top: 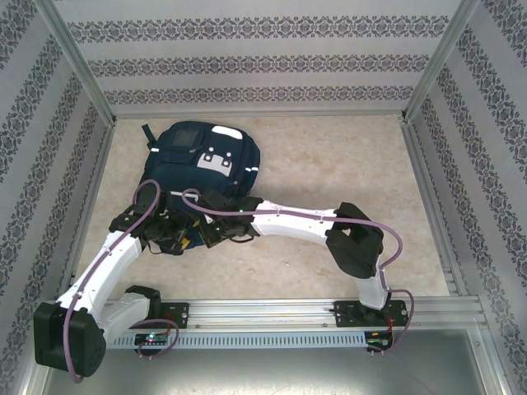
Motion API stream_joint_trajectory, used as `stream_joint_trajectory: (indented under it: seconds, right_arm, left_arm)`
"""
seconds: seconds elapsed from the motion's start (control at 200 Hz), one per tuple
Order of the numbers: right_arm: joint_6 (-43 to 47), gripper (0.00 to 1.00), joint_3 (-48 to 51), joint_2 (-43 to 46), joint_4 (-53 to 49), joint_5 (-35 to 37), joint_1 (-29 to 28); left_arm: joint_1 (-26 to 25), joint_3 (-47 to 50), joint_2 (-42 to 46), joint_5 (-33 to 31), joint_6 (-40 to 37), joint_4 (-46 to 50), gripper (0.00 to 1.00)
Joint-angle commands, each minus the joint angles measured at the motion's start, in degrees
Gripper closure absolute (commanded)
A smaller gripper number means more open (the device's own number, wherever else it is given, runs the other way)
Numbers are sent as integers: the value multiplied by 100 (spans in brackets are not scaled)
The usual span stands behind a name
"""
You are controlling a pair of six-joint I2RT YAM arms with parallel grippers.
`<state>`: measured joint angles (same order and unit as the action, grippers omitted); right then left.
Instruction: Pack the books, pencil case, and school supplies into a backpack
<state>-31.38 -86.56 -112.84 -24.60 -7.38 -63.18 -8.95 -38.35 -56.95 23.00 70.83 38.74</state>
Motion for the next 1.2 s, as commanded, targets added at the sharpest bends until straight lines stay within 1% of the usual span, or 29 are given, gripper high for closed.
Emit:
stream_joint_trajectory:
  seconds: [0.0, 0.055, 0.09, 0.12, 0.13, 0.185, 0.21, 0.345, 0.495, 0.709, 0.804, 0.929, 1.024, 1.084, 1.129, 1.199]
  right_arm:
    - [-73, 100, -149, 7, 118, -242, -138]
    - [-77, 100, -133, 32, 122, -213, -138]
    - [-70, 100, -117, 50, 122, -188, -142]
    - [-70, 100, -114, 64, 120, -177, -143]
    - [-73, 100, -110, 72, 122, -165, -142]
    - [-68, 100, -93, 95, 117, -136, -142]
    - [-64, 100, -72, 104, 113, -109, -133]
    - [-3, 100, 136, 197, -78, 272, -2]
    - [102, 100, 801, 543, -130, 730, 513]
    - [275, 100, 1682, 912, -90, 1288, 1535]
    - [400, 100, 1809, 868, 29, 1327, 1963]
    - [533, 100, 1652, 614, 27, 1408, 2386]
    - [507, 100, 1530, 475, -9, 1357, 2682]
    - [524, 100, 1485, 479, 33, 1181, 2795]
    - [571, 100, 1459, 542, 104, 799, 2835]
    - [620, 100, 1370, 682, 205, 145, 2726]
  left_arm:
    - [-59, 107, -20, -435, 247, -230, 43]
    - [-59, 176, -76, -479, 248, -282, 44]
    - [-63, 244, -118, -490, 250, -346, 50]
    - [-63, 285, -144, -488, 247, -396, 63]
    - [-63, 304, -148, -483, 247, -416, 65]
    - [-61, 344, -152, -550, 243, -407, 90]
    - [-61, 328, -146, -615, 219, -346, 100]
    - [-54, 78, 72, -1016, -48, 233, 100]
    - [28, -158, 438, -1474, -351, 901, 100]
    - [368, -517, 728, -1686, -792, 1466, 100]
    - [548, -669, 729, -1644, -983, 1546, 100]
    - [785, -850, 712, -1662, -1188, 1735, 100]
    - [1035, -1049, 729, -1610, -1473, 1866, 100]
    - [1062, -1158, 718, -1568, -1565, 1874, 100]
    - [1062, -1163, 692, -1426, -1570, 1775, 100]
    - [1054, -964, 655, -994, -1429, 1459, 100]
